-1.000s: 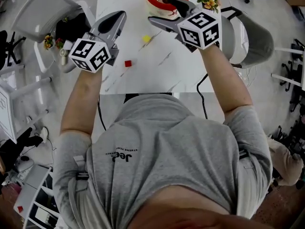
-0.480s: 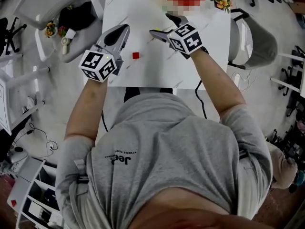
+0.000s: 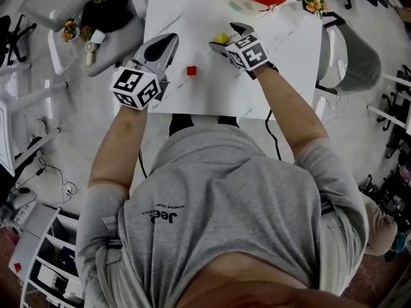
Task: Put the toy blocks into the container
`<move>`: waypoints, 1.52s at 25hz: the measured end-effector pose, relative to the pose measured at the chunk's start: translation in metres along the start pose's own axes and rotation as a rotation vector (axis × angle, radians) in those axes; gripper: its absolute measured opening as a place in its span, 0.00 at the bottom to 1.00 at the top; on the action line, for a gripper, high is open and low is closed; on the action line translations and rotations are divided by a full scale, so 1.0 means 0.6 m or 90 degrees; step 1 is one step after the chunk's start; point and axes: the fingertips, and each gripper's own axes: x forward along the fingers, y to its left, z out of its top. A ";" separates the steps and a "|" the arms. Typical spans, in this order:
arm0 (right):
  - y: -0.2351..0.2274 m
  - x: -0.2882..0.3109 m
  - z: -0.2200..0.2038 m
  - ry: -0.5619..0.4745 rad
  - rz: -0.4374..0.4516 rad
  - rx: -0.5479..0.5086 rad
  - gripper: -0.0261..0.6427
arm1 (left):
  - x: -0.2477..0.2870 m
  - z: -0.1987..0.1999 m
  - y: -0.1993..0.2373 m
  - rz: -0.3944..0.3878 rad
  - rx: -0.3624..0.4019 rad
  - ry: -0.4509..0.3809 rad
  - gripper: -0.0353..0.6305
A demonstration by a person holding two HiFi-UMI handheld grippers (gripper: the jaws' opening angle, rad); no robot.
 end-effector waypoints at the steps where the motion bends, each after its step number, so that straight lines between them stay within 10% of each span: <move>1: -0.001 0.006 -0.006 0.005 -0.002 0.001 0.66 | -0.002 -0.002 0.001 0.000 -0.001 0.002 0.14; 7: -0.004 0.028 -0.036 0.034 -0.016 0.007 0.64 | -0.011 -0.015 0.009 0.000 -0.009 0.010 0.14; 9: -0.005 0.026 -0.041 0.037 -0.030 -0.008 0.26 | -0.013 -0.018 0.011 0.001 -0.012 0.010 0.14; 38: -0.165 -0.269 0.229 -0.178 -0.109 -0.003 0.26 | 0.143 0.198 -0.062 -0.064 0.073 -0.047 0.14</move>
